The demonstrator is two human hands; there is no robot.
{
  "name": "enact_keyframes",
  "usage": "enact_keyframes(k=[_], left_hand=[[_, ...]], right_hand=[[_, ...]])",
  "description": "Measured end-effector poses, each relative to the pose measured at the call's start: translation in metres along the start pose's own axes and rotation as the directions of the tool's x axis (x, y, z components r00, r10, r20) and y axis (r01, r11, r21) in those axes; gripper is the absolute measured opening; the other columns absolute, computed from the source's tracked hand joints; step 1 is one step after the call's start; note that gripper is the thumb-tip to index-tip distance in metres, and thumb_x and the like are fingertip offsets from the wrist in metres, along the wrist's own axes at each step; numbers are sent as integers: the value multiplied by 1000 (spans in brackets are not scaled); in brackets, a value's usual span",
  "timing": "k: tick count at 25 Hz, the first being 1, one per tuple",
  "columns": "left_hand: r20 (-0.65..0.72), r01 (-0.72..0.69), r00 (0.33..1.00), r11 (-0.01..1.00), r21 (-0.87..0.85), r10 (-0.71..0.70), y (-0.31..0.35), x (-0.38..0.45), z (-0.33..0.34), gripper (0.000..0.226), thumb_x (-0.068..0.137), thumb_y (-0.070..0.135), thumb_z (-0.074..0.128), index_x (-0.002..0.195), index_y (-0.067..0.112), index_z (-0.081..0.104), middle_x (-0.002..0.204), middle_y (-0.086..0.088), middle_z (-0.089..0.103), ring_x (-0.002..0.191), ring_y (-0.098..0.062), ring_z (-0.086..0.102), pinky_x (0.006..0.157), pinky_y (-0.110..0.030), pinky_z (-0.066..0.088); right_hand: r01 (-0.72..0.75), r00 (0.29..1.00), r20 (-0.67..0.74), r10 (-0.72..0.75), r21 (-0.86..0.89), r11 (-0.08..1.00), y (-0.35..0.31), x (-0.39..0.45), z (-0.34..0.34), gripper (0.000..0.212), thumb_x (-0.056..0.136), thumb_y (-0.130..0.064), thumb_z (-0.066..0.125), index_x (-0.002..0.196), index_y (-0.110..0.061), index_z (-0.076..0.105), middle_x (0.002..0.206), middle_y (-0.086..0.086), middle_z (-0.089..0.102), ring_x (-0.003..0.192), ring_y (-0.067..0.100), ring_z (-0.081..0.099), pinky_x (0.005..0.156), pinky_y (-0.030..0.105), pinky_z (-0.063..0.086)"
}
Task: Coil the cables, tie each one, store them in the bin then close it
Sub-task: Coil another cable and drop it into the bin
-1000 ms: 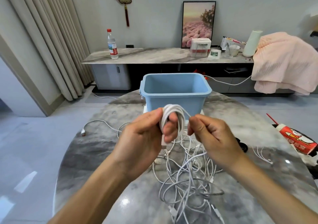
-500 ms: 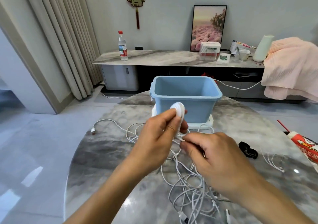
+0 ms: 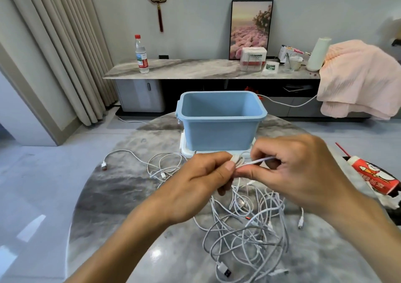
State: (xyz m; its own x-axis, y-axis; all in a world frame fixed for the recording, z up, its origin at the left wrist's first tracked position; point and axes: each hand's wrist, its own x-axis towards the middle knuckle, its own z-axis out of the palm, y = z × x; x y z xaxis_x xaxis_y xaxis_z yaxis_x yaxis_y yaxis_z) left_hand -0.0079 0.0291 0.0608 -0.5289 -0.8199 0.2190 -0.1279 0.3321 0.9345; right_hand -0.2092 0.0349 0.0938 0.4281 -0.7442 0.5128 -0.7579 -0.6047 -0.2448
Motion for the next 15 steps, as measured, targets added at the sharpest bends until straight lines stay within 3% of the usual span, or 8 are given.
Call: enact_keyframes(k=[3, 5, 7, 10, 12, 14, 15], left_hand=[[55, 47, 998, 988, -149, -39, 5, -2, 0, 30, 98, 24, 43, 81, 8, 62, 65, -9, 48, 60, -10, 45, 59, -17, 37], [55, 76, 997, 943, -324, -62, 9, -5, -3, 31, 95, 27, 45, 80, 11, 67, 64, -13, 45, 57, -12, 42, 55, -20, 34], [52, 60, 998, 839, -541, -38, 15, -8, -4, 32, 93, 26, 44, 77, 10, 66, 60, -3, 44, 53, -12, 39, 53, -19, 33], [-66, -35, 998, 652, -757, -23, 15, -5, -3, 33, 95, 26, 43, 82, 7, 66, 64, -2, 46, 56, -14, 44, 62, -21, 38], [-196, -135, 979, 547, -826, -54, 7, 0, -6, 31, 98, 26, 42, 91, 7, 66, 71, -2, 50, 64, -14, 50, 82, -29, 36], [-324, -204, 936, 536, -819, -138, -1, 4, -13, 29, 99, 25, 42, 100, 8, 64, 77, -1, 55, 71, -13, 57, 91, -35, 33], [-384, -223, 909, 588, -777, -162, -5, 5, -18, 28, 98, 25, 42, 104, 7, 64, 78, 0, 58, 72, -12, 59, 89, -35, 36]], right_hand=[[49, 999, 1, -51, 278, 959, 9, 2, 6, 39, 79, -57, 70, 69, -19, 68, 50, -6, 53, 46, 19, 46, 43, 33, 35], [-24, 999, -18, 37, 493, 870, 18, 5, 5, 36, 80, -56, 70, 74, -20, 71, 55, 7, 59, 48, 27, 49, 45, 37, 37], [-102, 983, -62, 171, 596, 797, 26, 3, 6, 43, 79, -64, 66, 75, -21, 70, 58, 10, 58, 51, 18, 47, 48, 30, 36], [-199, 966, 2, 258, 644, 738, 20, -3, 36, 44, 87, -61, 59, 74, -21, 67, 54, -1, 50, 51, 4, 40, 49, 19, 30], [-246, 966, 97, 241, 635, 732, 2, -7, 61, 33, 98, -45, 52, 80, -20, 63, 54, -12, 48, 50, 1, 39, 51, 16, 29], [-269, 963, 165, 213, 577, 771, -22, -11, 77, 25, 100, -39, 44, 93, -22, 60, 56, -17, 50, 51, 3, 43, 51, 20, 29], [-273, 961, 192, 199, 542, 795, -33, -13, 79, 22, 101, -39, 42, 98, -24, 59, 57, -18, 51, 52, 4, 44, 51, 22, 31]])
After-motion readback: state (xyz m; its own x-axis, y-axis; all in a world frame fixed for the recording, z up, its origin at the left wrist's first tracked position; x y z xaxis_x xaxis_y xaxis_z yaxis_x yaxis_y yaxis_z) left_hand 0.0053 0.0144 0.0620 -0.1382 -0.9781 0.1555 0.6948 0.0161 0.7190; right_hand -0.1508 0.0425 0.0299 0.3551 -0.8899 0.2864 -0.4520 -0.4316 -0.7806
